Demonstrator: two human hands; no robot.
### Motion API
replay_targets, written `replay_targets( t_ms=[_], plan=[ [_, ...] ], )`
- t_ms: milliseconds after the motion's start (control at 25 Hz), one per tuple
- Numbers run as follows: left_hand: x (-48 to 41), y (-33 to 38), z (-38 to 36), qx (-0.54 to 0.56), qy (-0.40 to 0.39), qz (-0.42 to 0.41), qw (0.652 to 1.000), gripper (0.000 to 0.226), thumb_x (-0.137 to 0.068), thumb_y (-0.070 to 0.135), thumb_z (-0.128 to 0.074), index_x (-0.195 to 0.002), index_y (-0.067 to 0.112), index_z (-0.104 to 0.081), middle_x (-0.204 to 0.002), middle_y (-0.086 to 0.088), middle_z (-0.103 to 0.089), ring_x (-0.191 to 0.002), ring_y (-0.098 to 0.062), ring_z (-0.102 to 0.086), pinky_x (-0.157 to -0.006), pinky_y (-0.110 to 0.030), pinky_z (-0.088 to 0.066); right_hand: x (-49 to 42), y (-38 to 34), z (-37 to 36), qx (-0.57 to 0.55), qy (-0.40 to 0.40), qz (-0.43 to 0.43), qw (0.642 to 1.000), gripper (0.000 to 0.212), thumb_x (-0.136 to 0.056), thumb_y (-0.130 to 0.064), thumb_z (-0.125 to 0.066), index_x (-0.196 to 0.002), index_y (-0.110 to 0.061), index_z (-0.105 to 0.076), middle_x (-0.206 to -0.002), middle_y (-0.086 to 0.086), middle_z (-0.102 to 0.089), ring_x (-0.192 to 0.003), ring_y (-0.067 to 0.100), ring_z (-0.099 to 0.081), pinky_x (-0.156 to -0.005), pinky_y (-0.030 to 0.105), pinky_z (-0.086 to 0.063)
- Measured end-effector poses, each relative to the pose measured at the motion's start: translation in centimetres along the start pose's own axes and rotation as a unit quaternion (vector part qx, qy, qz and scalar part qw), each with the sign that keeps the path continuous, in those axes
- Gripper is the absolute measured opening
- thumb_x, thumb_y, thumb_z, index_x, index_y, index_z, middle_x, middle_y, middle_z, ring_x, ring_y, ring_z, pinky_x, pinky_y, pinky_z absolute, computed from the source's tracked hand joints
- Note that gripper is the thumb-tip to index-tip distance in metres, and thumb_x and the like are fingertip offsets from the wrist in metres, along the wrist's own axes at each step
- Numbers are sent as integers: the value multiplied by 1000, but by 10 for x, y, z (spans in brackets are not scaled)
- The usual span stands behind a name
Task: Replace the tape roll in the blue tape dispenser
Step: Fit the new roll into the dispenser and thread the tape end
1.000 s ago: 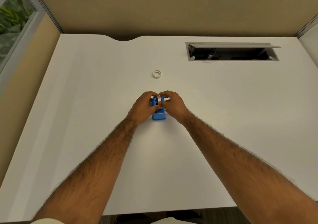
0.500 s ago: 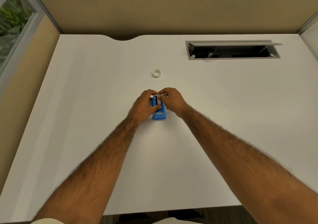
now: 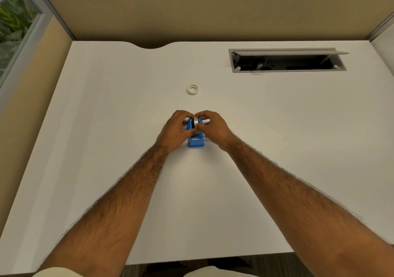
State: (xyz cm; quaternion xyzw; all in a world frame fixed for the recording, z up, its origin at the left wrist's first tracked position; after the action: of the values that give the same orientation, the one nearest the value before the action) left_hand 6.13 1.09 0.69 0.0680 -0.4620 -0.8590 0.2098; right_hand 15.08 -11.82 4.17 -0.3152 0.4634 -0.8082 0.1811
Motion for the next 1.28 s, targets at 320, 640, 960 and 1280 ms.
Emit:
replay_targets(
  t_ms=[320,640,960,1280],
  plan=[
    [0,-1,0,25,1,35,999,44,-76,32,-85,-111,31,-58,-114,12,-63,-98,-7,-62,-81,-19,-49,-11,-7,2,42,-14,-15,999,25,-88,-18,-67,-112,-14,-64,-106,1,-60,-94,17,-60,-66,24,-51],
    [3,-2,-2,21,7,26,999,47,-78,32,-82,-115,39,-54,-118,16,-58,-97,0,-59,-78,-9,-42,-17,-6,-2,5,6,-34,999,21,-91,-24,-64,-106,-9,-60,-104,9,-66,-86,16,-60,-69,29,-53],
    [2,-2,-3,12,5,7,1000,50,-78,28,-83,-123,25,-60,-126,4,-62,-106,-14,-62,-92,-25,-52,0,0,0,-33,12,-10,999,23,-92,-17,-66,-114,-10,-63,-117,5,-62,-106,22,-62,-85,38,-59],
    [2,0,-2,11,3,16,1000,50,-77,28,-84,-120,27,-59,-124,7,-61,-105,-11,-61,-90,-26,-52,-15,-8,5,8,-22,-40,999,21,-89,-25,-70,-104,-10,-65,-109,9,-68,-101,27,-65,-75,38,-58]
  ],
)
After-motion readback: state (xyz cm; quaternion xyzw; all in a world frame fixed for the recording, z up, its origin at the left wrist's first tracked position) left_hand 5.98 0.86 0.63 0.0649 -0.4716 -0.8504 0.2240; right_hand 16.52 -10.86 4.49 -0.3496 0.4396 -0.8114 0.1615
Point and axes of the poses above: each hand's wrist, its own x-axis away from the middle knuckle, its own z-axis out of the back of the hand, y = z × x, the point moved 2 cm from there along -x, towards the middle knuckle
